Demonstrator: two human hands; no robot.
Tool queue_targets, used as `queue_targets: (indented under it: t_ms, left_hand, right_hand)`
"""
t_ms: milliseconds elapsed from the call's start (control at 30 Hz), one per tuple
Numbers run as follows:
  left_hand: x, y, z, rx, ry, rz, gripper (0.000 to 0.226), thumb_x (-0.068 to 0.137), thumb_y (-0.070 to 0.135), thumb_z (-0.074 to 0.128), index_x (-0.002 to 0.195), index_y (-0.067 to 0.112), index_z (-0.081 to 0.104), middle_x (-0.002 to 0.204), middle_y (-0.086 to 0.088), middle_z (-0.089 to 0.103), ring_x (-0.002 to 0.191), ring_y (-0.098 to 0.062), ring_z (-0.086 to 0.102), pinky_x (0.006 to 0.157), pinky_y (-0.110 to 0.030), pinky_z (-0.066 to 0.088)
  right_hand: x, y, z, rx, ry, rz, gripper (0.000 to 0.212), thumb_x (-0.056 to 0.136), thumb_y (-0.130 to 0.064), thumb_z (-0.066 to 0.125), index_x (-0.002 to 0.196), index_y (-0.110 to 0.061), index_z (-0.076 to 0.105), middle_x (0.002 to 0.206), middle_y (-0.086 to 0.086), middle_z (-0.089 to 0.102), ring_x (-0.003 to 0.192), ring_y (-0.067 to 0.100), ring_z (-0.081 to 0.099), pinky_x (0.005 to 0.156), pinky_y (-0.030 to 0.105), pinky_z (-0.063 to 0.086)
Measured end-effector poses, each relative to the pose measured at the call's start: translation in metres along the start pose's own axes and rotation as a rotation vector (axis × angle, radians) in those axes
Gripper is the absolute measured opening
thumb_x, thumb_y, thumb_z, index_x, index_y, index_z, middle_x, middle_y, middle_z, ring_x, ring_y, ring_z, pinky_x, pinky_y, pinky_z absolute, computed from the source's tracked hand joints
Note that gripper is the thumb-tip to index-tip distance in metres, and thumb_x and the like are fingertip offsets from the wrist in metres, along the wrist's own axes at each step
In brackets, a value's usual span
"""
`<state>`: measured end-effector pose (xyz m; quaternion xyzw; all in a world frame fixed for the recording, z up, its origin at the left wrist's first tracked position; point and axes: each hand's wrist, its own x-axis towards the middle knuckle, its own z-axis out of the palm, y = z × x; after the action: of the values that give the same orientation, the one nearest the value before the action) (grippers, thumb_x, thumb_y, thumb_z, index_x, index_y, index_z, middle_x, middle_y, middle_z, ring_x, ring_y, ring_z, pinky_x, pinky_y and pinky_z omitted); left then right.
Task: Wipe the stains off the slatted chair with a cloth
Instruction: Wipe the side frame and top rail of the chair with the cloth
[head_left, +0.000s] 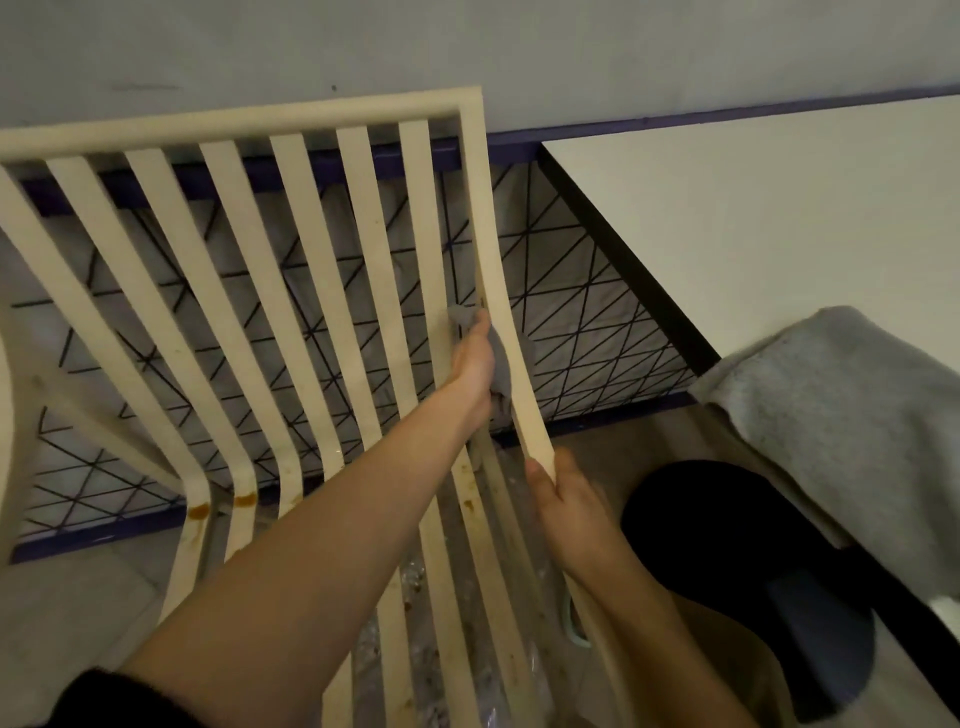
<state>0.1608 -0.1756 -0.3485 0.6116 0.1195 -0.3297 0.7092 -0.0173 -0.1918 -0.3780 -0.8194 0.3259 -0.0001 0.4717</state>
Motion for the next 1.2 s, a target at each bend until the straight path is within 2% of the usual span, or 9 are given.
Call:
queue_targets:
  t_ms: [200,500,600,700,767,867,967,1067,1200]
  left_hand:
    - [-0.017,-0.047,-0.003,0.248,-0.046,0.058,0.042,0.101,0.034,0.048,0.132,0.006,0.047,0.119,-0.017,0.063,0.105,-0.031,0.061,0.092,-0.039,0.051]
    - [-0.060,-0.079,-0.014,0.227,-0.027,0.050,0.038,0.098,0.025,0.054,0.132,0.007,0.050,0.115,-0.014,0.064,0.103,-0.029,0.062,0.091,-0.038,0.052]
    - [-0.086,-0.092,-0.028,0.135,-0.031,0.006,0.036,0.097,0.026,0.056,0.130,0.011,0.053,0.118,-0.013,0.065,0.110,-0.029,0.061,0.099,-0.043,0.049]
    - [-0.119,-0.105,-0.041,-0.009,-0.063,-0.059,0.037,0.094,0.039,0.057,0.121,0.013,0.059,0.118,-0.012,0.065,0.113,-0.028,0.060,0.103,-0.046,0.046]
    - [-0.141,-0.110,-0.047,-0.164,-0.107,-0.126,0.038,0.096,0.045,0.052,0.109,0.012,0.063,0.110,-0.012,0.067,0.106,-0.026,0.062,0.096,-0.042,0.049]
    - [-0.165,-0.117,-0.055,-0.265,-0.212,-0.113,0.056,0.096,0.055,0.041,0.130,0.014,0.059,0.124,-0.009,0.065,0.116,-0.023,0.060,0.096,-0.036,0.046]
    - [-0.186,-0.115,-0.061,-0.245,-0.234,-0.064,0.060,0.097,0.056,0.038,0.137,0.014,0.053,0.129,-0.009,0.063,0.121,-0.021,0.058,0.100,-0.035,0.044]
    - [-0.202,-0.108,-0.069,-0.210,-0.299,0.028,0.054,0.100,0.051,0.034,0.139,0.017,0.048,0.134,-0.006,0.059,0.122,-0.020,0.056,0.102,-0.040,0.045]
    - [-0.223,-0.104,-0.088,-0.085,-0.316,0.136,0.041,0.101,0.042,0.037,0.138,0.027,0.048,0.131,0.006,0.058,0.119,-0.015,0.057,0.100,-0.042,0.047]
  right_hand:
    - [-0.002,-0.003,-0.003,0.024,-0.004,-0.010,0.029,0.103,-0.043,0.033,0.120,-0.023,0.046,0.097,0.001,0.061,0.082,0.016,0.057,0.068,0.032,0.043]
    - [-0.025,-0.012,-0.019,0.029,-0.176,0.035,0.047,0.102,-0.049,0.034,0.143,-0.025,0.035,0.127,-0.002,0.054,0.104,0.011,0.048,0.081,0.028,0.038]
    - [-0.051,-0.004,-0.021,0.036,-0.033,-0.055,0.053,0.100,-0.046,0.040,0.149,-0.030,0.029,0.142,-0.004,0.045,0.124,0.013,0.046,0.099,0.031,0.040]
    - [-0.080,0.000,-0.021,-0.040,0.151,-0.223,0.058,0.099,-0.034,0.049,0.152,-0.026,0.027,0.152,-0.002,0.032,0.139,0.015,0.033,0.112,0.030,0.029]
    - [-0.087,0.002,-0.020,-0.134,0.135,-0.364,0.059,0.099,-0.028,0.052,0.152,-0.023,0.028,0.157,-0.001,0.028,0.145,0.013,0.023,0.118,0.030,0.020]
    - [-0.094,0.002,-0.012,-0.214,0.027,-0.431,0.063,0.098,-0.024,0.054,0.154,-0.023,0.024,0.160,-0.005,0.022,0.148,0.007,0.013,0.120,0.025,0.009]
    - [-0.098,0.000,-0.006,-0.135,0.020,-0.496,0.062,0.095,-0.009,0.055,0.151,-0.025,0.033,0.153,-0.005,0.038,0.142,0.005,0.032,0.119,0.036,0.028]
    - [-0.100,-0.010,-0.017,0.046,0.101,-0.510,0.054,0.092,0.005,0.052,0.139,-0.022,0.051,0.133,-0.003,0.061,0.118,-0.004,0.056,0.104,0.026,0.046]
    - [-0.099,-0.029,-0.041,0.180,0.202,-0.523,0.044,0.097,-0.001,0.050,0.136,-0.020,0.055,0.121,-0.007,0.066,0.102,-0.002,0.064,0.089,0.022,0.054]
